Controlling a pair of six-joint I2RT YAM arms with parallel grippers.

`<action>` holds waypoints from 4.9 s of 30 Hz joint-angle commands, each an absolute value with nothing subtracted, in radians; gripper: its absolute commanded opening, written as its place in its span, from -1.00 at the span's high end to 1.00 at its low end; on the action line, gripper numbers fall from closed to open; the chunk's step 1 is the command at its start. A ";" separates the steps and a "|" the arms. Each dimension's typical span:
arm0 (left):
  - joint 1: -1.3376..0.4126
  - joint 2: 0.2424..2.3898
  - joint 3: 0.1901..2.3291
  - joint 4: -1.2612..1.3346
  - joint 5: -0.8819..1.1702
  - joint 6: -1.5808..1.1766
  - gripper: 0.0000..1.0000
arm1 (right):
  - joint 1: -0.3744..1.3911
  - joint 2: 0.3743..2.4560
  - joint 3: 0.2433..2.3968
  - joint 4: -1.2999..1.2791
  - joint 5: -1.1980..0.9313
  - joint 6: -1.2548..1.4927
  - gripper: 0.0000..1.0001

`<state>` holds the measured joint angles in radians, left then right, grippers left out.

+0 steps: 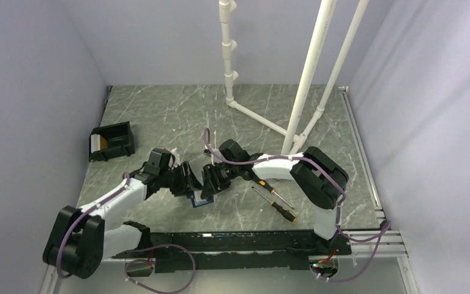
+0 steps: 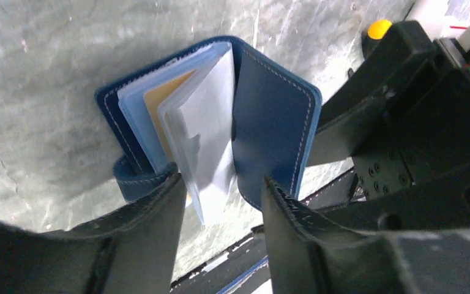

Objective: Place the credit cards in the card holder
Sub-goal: Close the card holder at the center of the board.

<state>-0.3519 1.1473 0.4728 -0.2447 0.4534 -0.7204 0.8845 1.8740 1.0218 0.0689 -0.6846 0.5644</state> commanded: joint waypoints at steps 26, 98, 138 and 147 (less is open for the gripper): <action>-0.284 1.129 0.506 -0.232 0.416 -0.674 -0.92 | 0.894 1.918 1.123 0.011 -0.715 0.461 0.01; -0.284 1.285 0.518 -0.344 0.238 -0.875 -0.11 | 0.934 1.996 1.010 0.118 -0.500 0.558 0.52; -0.280 1.192 0.375 -0.098 0.400 -1.094 0.07 | 0.818 1.996 0.940 0.207 -0.578 0.523 0.48; -0.272 1.265 0.363 0.069 0.429 -1.149 0.08 | 0.822 2.008 0.947 0.212 -0.589 0.526 0.50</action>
